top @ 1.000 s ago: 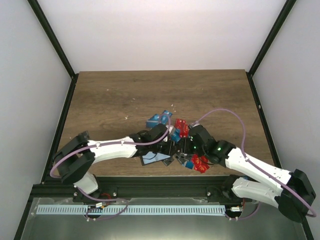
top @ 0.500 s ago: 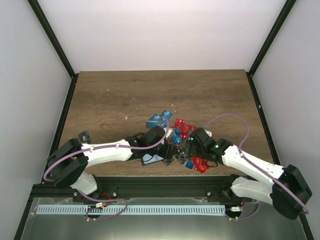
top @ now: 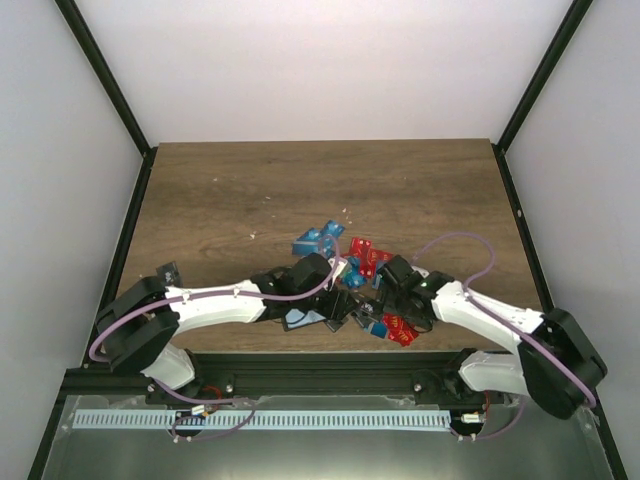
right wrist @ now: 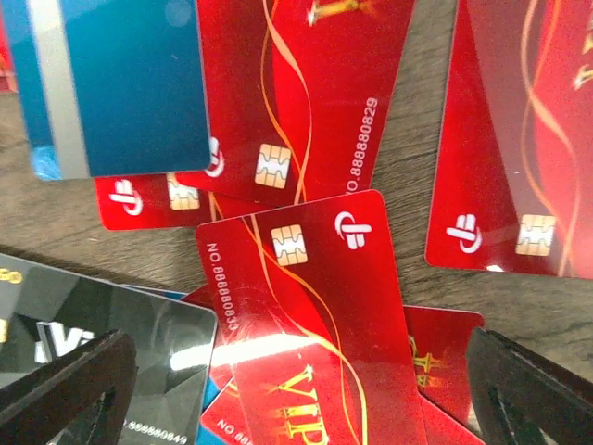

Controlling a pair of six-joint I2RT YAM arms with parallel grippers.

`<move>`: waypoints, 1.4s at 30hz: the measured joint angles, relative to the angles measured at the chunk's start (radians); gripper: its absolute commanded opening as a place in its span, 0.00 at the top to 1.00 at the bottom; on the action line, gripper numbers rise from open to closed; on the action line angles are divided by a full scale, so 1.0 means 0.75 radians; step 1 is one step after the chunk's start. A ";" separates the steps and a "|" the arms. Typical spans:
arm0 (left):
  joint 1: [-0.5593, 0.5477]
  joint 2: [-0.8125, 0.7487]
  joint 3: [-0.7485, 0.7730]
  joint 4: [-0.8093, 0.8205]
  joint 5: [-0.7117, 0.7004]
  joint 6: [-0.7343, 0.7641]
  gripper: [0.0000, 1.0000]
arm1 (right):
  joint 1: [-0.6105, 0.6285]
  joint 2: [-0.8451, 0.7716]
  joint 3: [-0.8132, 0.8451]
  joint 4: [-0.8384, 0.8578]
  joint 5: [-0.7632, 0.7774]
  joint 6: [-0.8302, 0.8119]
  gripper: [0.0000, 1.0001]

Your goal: Put the credit cards into the card holder

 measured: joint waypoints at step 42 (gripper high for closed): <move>0.003 -0.201 -0.338 0.205 0.084 0.010 0.45 | 0.528 0.269 0.143 0.009 -0.323 0.248 0.29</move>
